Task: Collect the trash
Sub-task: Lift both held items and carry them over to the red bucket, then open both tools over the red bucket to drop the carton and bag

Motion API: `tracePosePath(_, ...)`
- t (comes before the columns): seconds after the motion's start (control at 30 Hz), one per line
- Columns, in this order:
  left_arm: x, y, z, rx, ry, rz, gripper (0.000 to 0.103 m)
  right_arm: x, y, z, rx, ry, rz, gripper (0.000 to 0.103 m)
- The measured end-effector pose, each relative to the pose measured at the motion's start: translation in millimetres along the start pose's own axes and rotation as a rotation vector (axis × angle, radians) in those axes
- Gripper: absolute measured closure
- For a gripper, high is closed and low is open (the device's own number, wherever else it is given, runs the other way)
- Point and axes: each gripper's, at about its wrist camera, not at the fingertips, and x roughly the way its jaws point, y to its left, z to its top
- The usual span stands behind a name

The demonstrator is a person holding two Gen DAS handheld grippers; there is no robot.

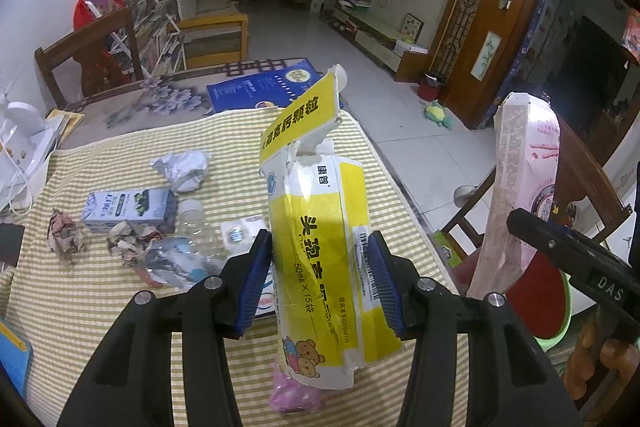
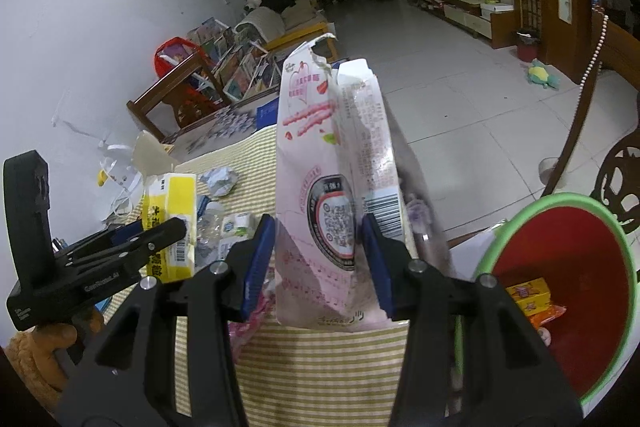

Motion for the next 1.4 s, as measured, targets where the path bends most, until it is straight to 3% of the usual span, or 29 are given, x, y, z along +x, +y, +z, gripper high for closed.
tracePosePath(0.5,10,-85,4,0.09,0.013,-0.049,0.056,-47,-83,-8,0.106,-0.051,-0.096,0.059)
tracePosePath(1.03,44,-204,-10,0.276,0.111,-0.244,0.056,-120,-177,-47,0.282,-0.105,-0.281,0.059)
tracePosePath(1.23,56,-247,-18,0.354,0.161,-0.334,0.056,-135,-195,-56,0.324,-0.115,-0.308,0.059)
tracePosePath(1.4,60,-262,-19,0.375,0.177,-0.355,0.056,-138,-200,-58,0.33,-0.117,-0.307,0.059)
